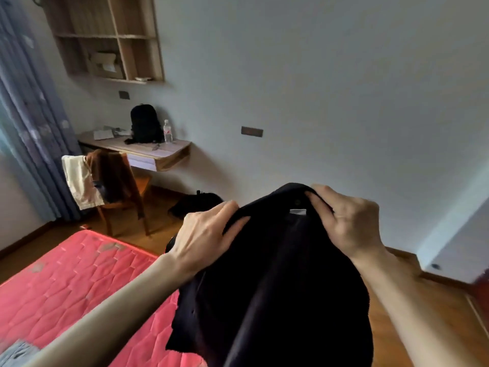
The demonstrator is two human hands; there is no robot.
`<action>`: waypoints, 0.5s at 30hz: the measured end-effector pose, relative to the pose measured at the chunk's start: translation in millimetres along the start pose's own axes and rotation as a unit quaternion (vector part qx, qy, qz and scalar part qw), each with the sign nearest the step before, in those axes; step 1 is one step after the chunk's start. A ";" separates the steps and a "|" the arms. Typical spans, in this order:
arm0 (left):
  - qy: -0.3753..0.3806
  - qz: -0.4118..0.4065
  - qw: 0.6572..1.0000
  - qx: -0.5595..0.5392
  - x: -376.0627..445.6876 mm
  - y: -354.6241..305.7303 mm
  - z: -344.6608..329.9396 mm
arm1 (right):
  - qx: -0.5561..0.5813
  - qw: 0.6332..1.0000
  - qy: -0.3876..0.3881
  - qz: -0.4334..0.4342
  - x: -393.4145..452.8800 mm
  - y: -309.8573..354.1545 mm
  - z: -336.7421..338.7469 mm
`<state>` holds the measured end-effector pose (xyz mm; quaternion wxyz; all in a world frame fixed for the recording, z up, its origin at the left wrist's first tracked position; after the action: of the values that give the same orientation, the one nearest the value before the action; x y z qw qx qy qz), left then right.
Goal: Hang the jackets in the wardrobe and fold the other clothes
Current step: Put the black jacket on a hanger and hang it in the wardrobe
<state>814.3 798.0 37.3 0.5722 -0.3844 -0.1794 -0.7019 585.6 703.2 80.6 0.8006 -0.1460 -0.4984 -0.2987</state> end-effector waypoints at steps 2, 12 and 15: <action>0.001 -0.037 0.999 -0.001 22.6 -22.2 -13.8 | -0.048 0.999 0.009 0.008 -14.3 -30.2 26.1; 0.104 -0.123 0.986 -0.043 102.7 -172.6 -93.8 | -0.162 0.986 0.019 -0.043 -77.7 -132.3 169.4; 0.174 -0.155 0.970 -0.068 109.3 -208.4 -115.7 | -0.185 0.982 0.023 -0.034 -92.2 -145.9 206.8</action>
<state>574.1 703.7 83.9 0.4513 -0.2617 -0.0866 -0.8488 317.6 730.1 84.8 0.7605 -0.2673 -0.4209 -0.4159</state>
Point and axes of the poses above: each hand's wrist, its own x-axis towards the middle knuckle, its own z-axis out of the back of the hand, y = z × x, the point moved 7 cm from there along x, towards the middle knuckle, and after that the axes turned 3 degrees about -x, right-handed, at the moved point
